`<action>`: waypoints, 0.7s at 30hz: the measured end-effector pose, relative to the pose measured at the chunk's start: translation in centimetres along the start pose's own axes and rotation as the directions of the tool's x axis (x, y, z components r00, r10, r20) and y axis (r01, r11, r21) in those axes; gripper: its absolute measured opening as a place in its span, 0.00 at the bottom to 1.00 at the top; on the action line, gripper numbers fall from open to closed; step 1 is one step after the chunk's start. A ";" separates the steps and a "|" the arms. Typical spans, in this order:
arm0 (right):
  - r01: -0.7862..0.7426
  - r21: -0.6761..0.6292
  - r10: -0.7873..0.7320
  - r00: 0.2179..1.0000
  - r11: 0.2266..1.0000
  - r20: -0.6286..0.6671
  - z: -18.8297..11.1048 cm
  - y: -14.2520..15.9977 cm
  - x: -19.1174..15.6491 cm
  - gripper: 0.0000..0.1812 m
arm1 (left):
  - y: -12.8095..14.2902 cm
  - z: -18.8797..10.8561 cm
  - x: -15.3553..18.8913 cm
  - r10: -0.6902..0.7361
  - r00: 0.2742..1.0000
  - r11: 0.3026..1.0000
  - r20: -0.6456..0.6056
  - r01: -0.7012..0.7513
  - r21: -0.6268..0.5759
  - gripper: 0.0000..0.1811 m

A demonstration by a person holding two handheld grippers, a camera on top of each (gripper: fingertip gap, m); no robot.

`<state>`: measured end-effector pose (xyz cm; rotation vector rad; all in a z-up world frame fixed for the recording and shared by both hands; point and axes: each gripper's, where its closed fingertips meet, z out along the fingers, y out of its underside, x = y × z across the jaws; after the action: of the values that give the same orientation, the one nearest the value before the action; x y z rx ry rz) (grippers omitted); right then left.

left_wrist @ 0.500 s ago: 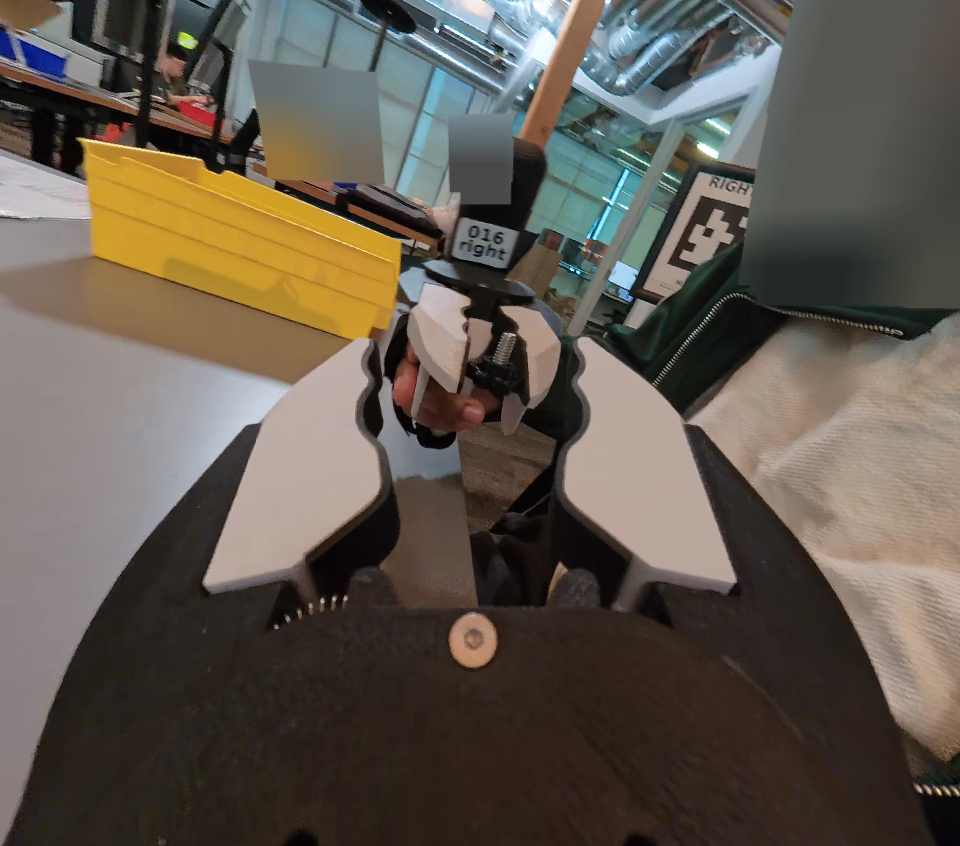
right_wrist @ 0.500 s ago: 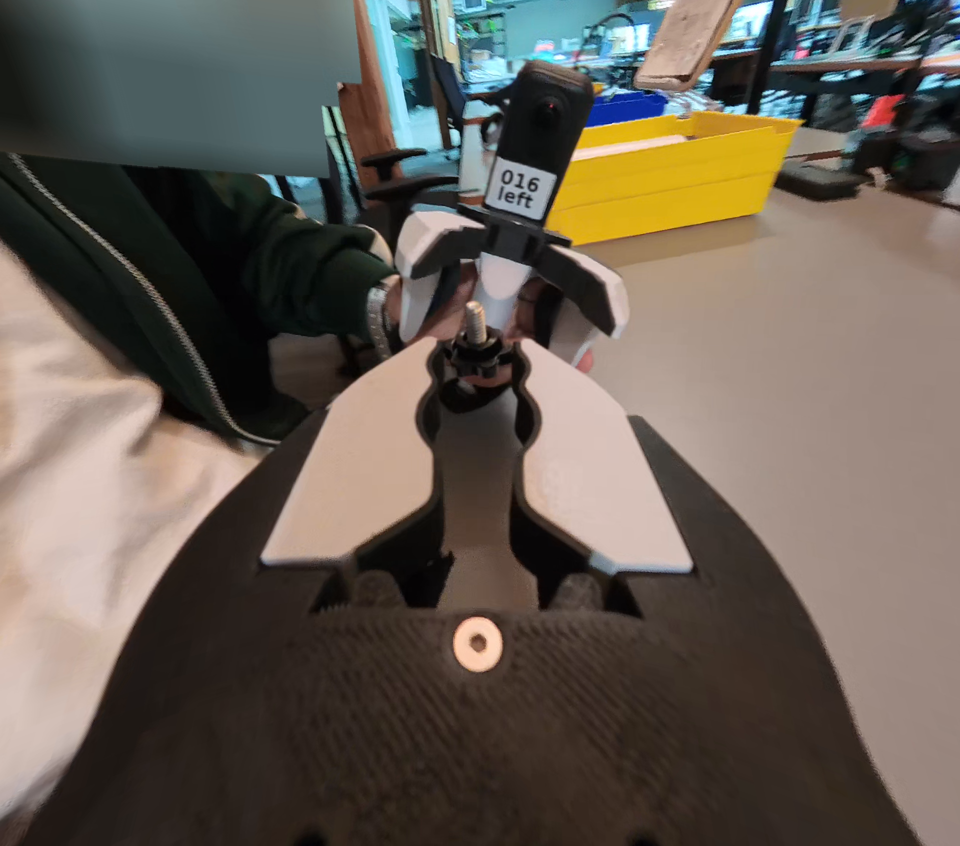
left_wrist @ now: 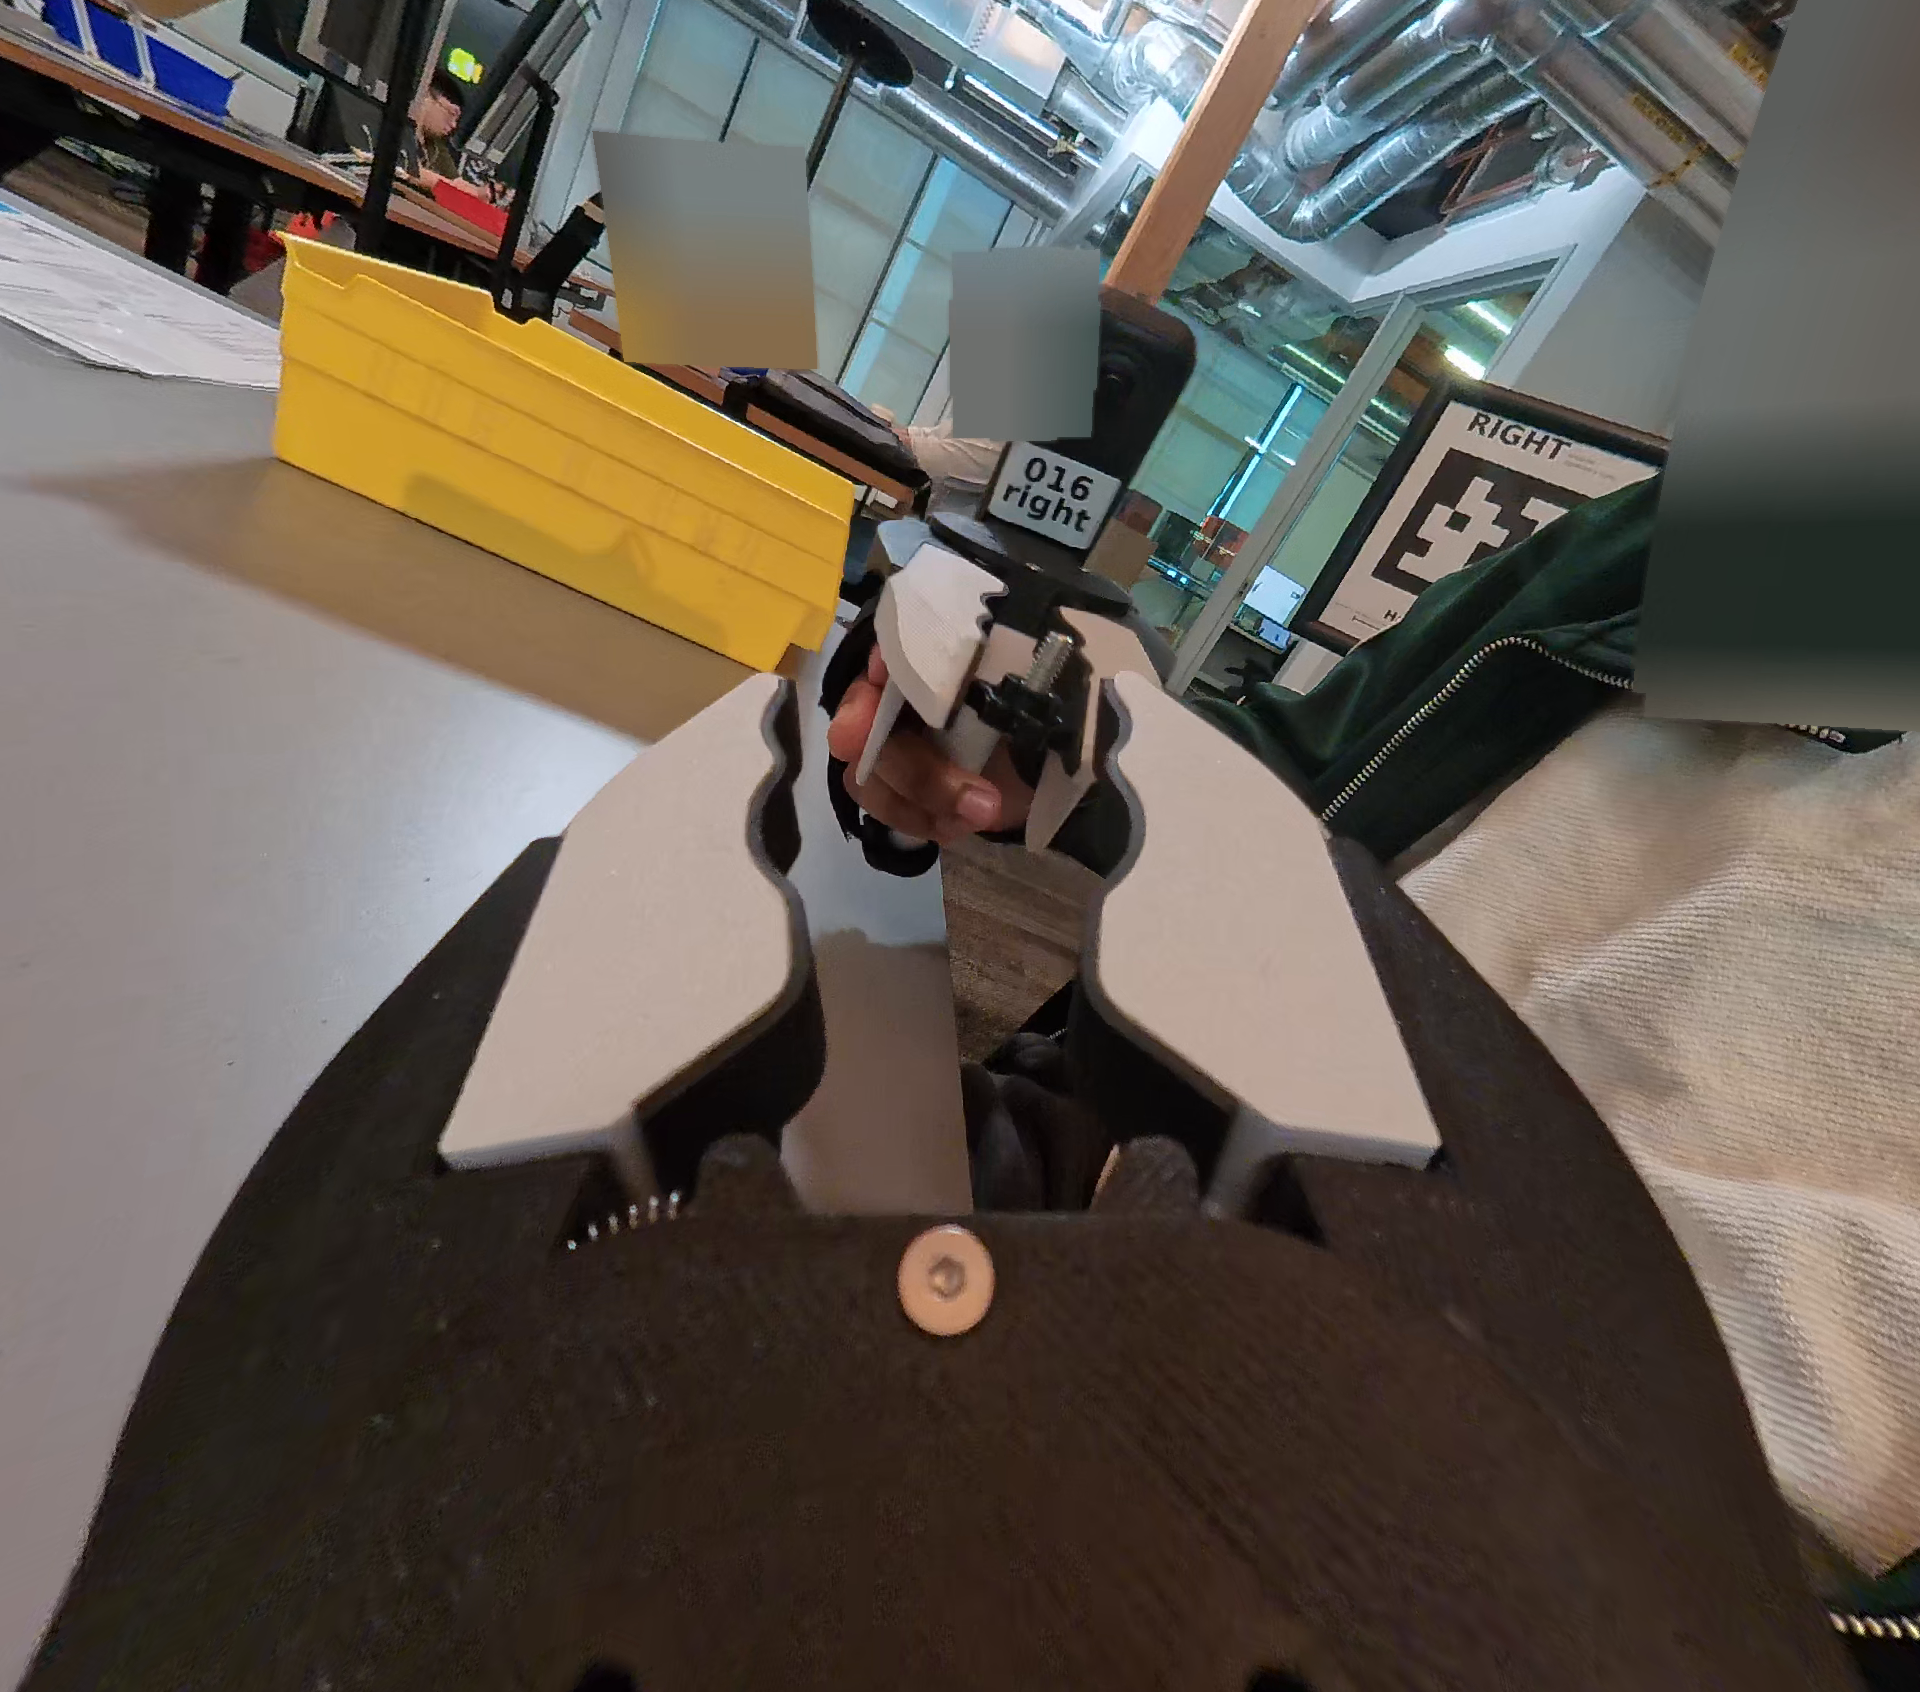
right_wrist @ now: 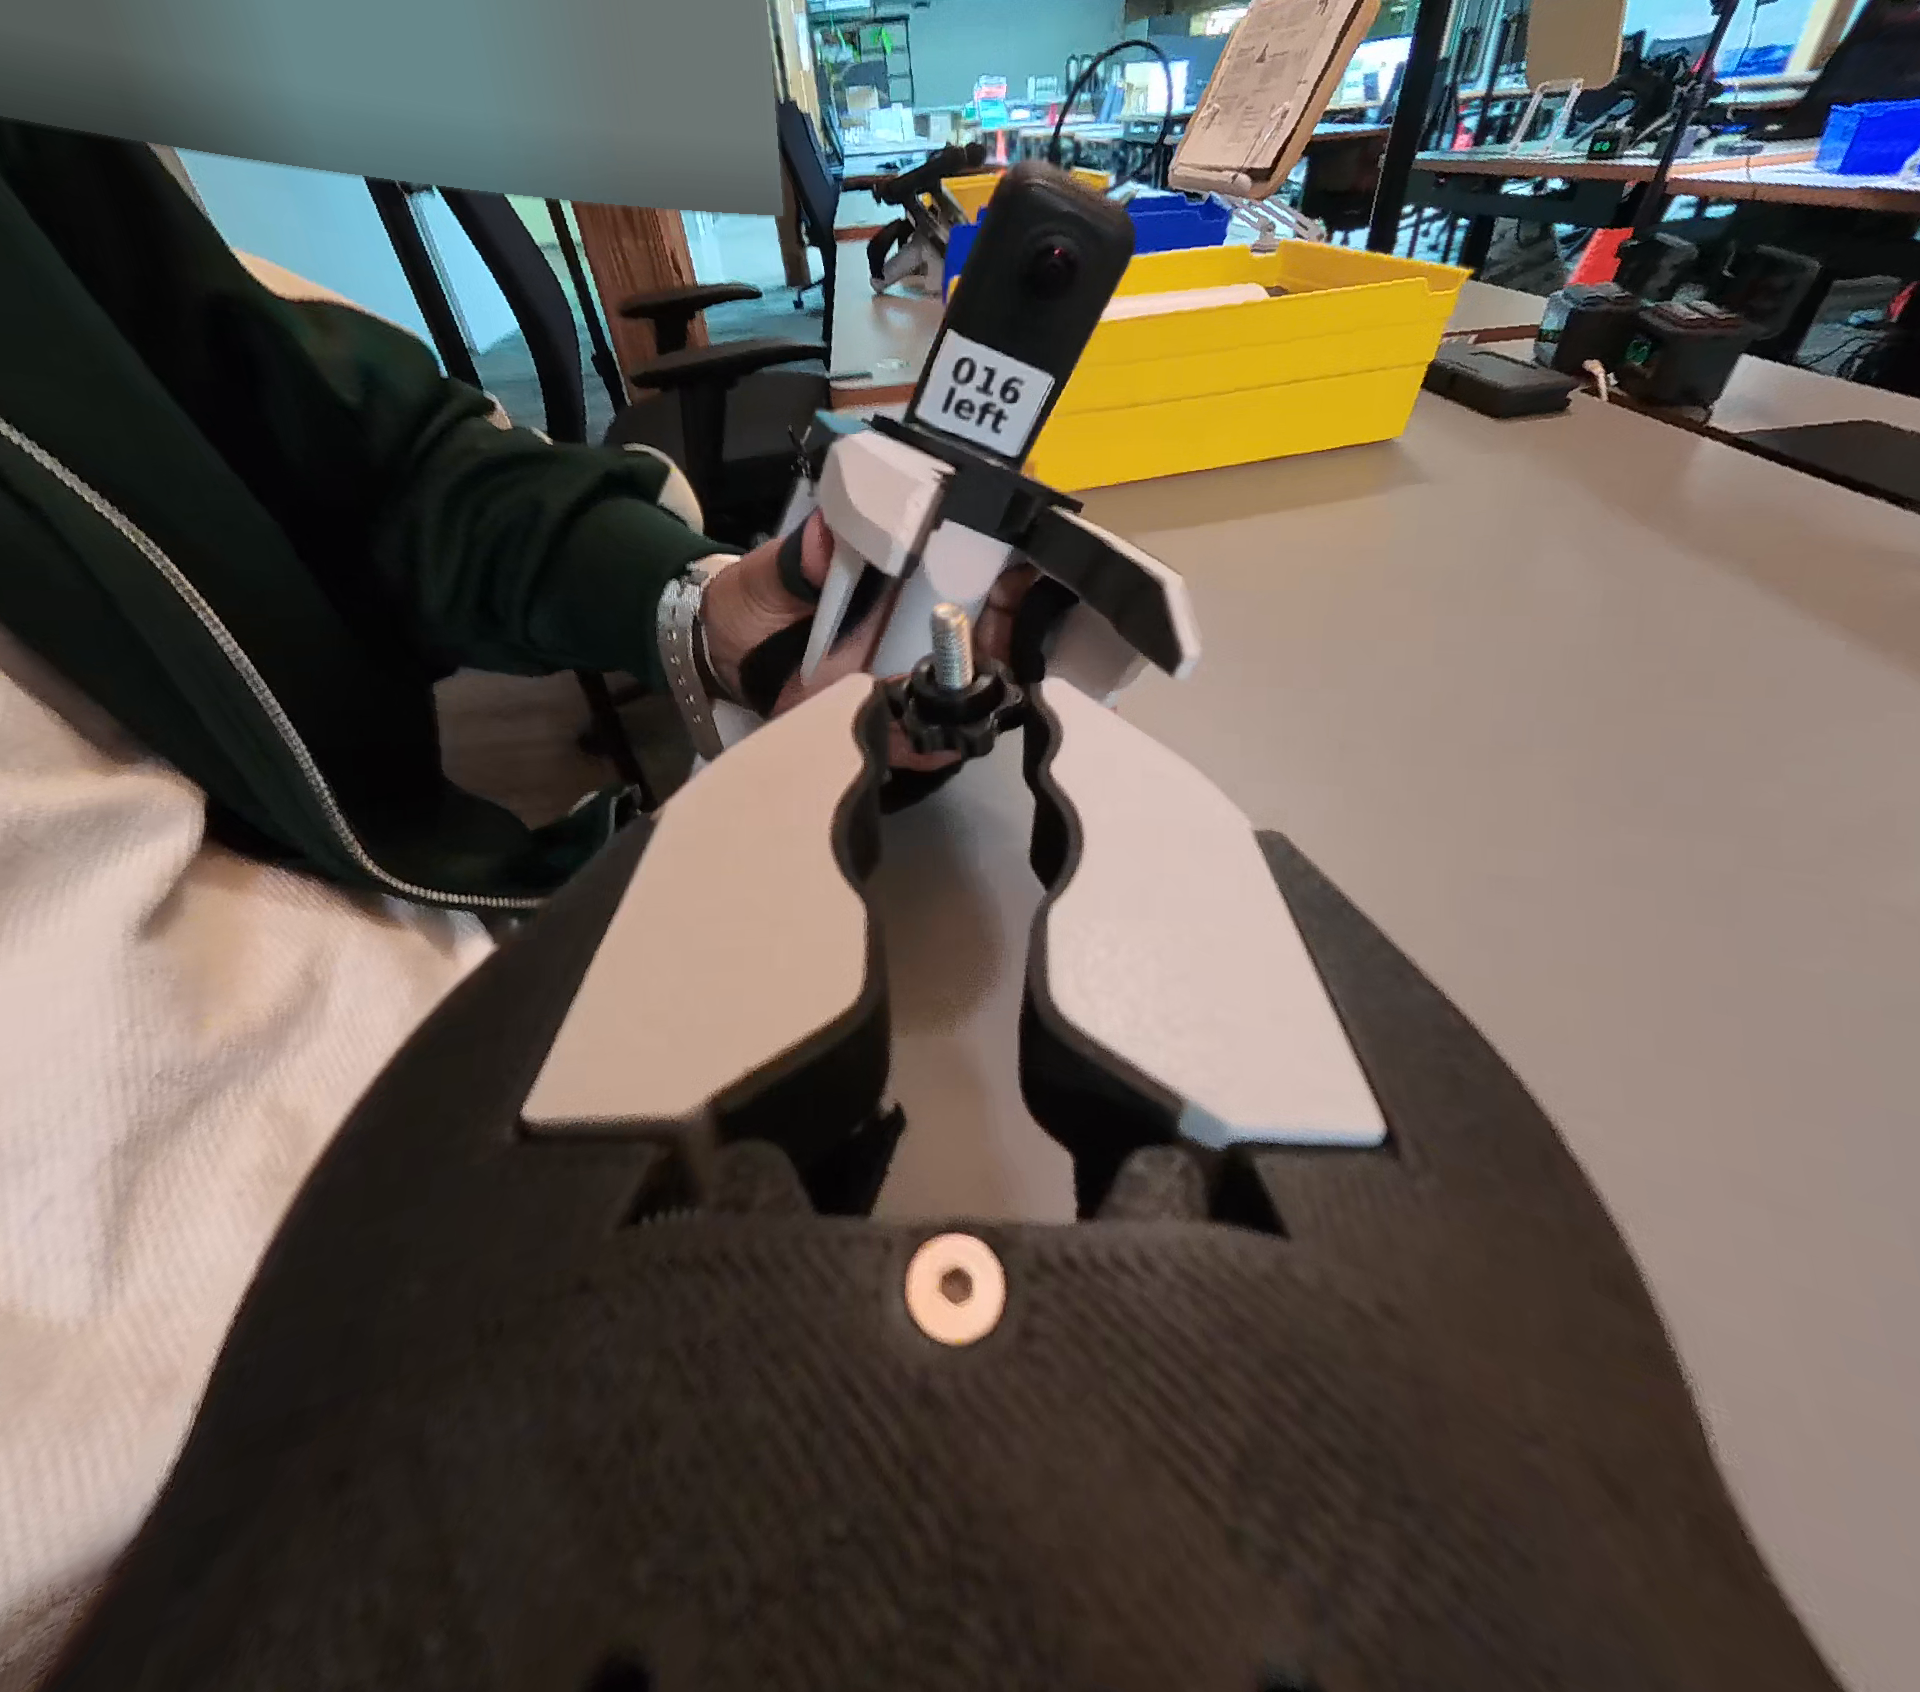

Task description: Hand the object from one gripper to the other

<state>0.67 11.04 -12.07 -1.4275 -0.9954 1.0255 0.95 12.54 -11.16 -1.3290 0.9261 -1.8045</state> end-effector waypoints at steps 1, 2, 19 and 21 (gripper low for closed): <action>-0.021 0.017 0.021 1.000 1.000 0.000 -0.2 -0.2 0.2 0.14 | 0.0 0.0 0.1 0.007 1.000 1.000 -0.003 -0.007 -0.002 0.28; -0.041 0.033 0.041 0.999 0.999 0.000 -0.3 -0.4 0.4 0.14 | 0.1 0.0 0.2 0.016 1.000 1.000 -0.006 -0.016 -0.007 0.27; 0.016 -0.237 -0.069 0.974 0.971 -0.217 -0.4 3.2 3.2 0.14 | 2.8 0.2 -1.1 0.104 0.985 0.968 0.138 -0.068 -0.241 0.01; 0.065 -0.339 -0.153 0.958 0.938 -0.240 -0.3 4.4 3.5 0.14 | 3.2 0.2 -1.6 0.123 0.978 0.959 0.171 -0.073 -0.273 0.02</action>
<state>2.12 13.94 -16.69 -1.7085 -1.0681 0.5826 1.86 12.29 -14.58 -1.5580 1.1382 -1.4887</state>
